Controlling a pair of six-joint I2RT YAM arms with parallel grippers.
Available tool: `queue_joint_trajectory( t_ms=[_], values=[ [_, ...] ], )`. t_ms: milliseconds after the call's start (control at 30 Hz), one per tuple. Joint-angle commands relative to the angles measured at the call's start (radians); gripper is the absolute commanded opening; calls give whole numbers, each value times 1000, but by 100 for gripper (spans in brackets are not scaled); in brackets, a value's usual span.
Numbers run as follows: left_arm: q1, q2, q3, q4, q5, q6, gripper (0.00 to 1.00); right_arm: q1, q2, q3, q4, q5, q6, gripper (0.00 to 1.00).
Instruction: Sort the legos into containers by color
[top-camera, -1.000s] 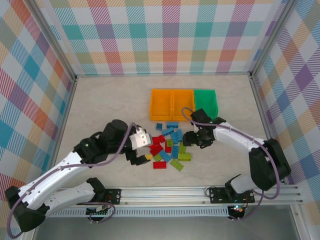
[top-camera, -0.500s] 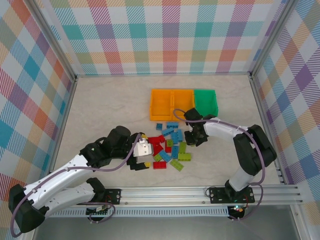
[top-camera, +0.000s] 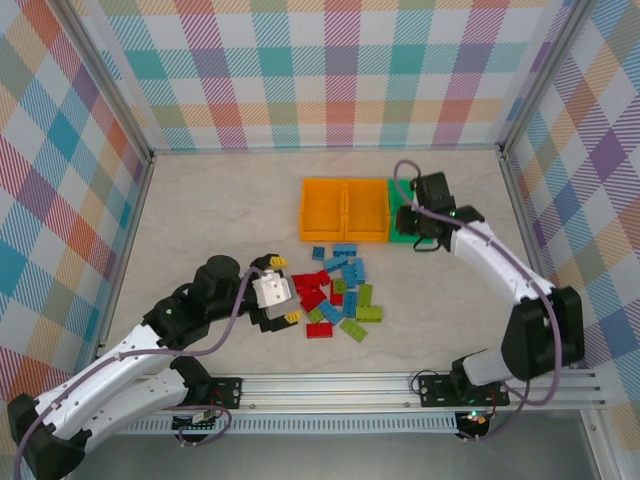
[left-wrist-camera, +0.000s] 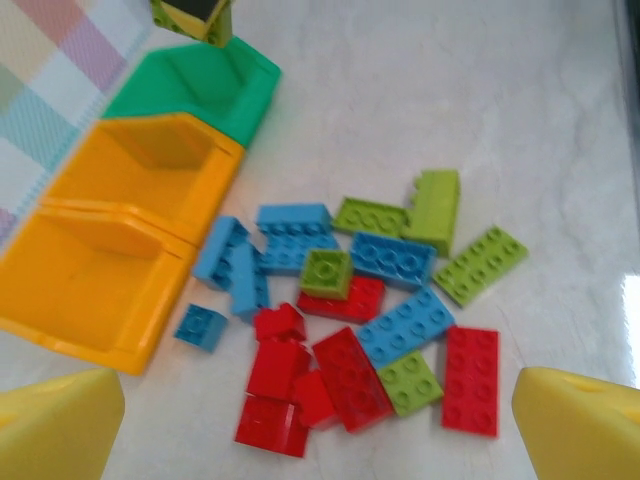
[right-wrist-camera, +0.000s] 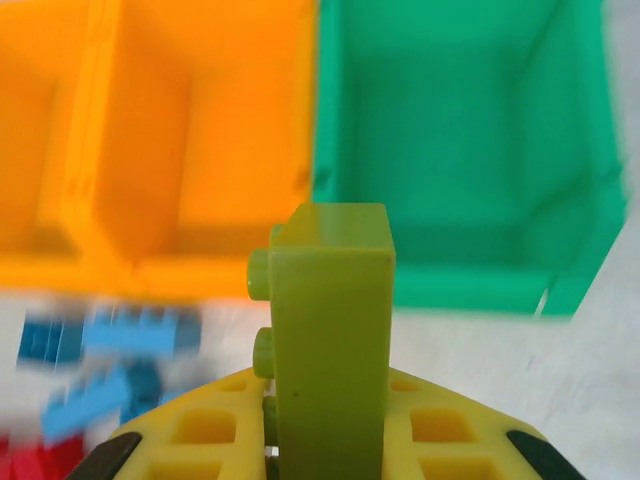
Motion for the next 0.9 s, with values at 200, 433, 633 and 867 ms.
queue_joint_trajectory(
  t_ms=[200, 433, 633, 867],
  values=[
    [48, -42, 2, 61, 49, -75, 100, -105, 387, 303, 20, -22, -61, 18],
    [48, -20, 8, 57, 21, -75, 100, -111, 442, 355, -11, -18, -39, 29],
    [48, 0, 9, 69, 2, -84, 100, -113, 353, 328, -31, 4, -52, 38],
    [66, 70, 46, 104, 12, -217, 100, -112, 104, 203, -81, -98, -19, 43]
  ],
)
